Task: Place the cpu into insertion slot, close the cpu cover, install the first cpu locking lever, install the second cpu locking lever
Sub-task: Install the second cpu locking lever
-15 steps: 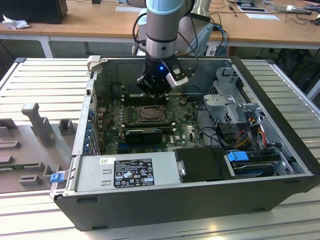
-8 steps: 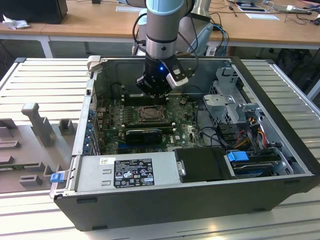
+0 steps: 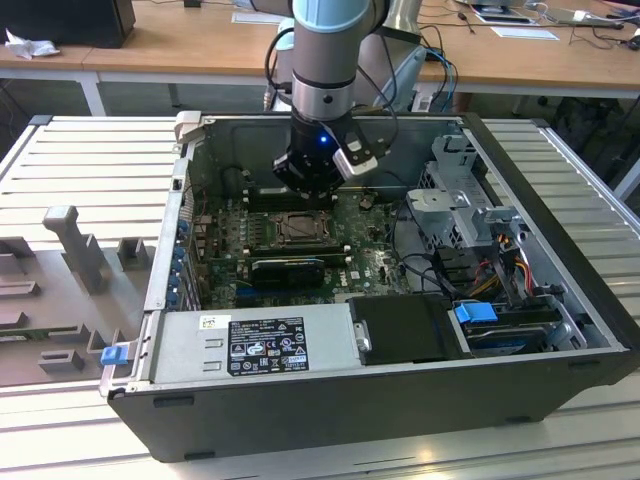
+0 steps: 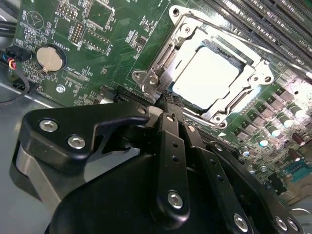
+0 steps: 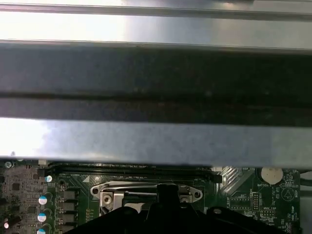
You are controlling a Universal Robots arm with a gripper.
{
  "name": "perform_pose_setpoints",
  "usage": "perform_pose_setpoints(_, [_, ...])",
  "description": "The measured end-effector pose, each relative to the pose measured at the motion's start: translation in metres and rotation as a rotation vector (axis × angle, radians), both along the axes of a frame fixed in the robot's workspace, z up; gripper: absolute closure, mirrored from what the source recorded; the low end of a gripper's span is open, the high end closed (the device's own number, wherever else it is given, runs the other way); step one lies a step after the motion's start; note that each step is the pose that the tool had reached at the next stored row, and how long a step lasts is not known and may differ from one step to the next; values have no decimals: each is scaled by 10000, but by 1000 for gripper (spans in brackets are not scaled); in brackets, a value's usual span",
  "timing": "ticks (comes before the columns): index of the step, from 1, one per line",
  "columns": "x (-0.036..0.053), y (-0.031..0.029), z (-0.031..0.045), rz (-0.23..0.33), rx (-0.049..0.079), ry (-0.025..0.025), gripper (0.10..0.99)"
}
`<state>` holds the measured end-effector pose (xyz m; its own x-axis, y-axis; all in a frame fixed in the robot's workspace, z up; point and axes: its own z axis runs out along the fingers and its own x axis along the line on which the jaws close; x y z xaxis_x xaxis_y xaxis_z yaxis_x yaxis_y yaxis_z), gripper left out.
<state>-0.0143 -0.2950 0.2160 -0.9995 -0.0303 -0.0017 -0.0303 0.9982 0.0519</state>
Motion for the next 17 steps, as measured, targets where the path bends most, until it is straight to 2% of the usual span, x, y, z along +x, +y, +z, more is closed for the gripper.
perform_pose_setpoints(2, [0, -30, 0, 0, 0, 0, 980])
perform_pose_setpoints(5, [0, -39, 4, -2, -8, 1, 980])
perform_pose_setpoints(9, [0, -39, 121, 0, -17, 0, 980])
perform_pose_setpoints(12, [0, -39, 245, 1, -31, 0, 980])
perform_pose_setpoints(13, [0, -39, 325, 1, -37, 1, 980])
perform_pose_setpoints(17, [0, -61, 334, 1, -44, 0, 980])
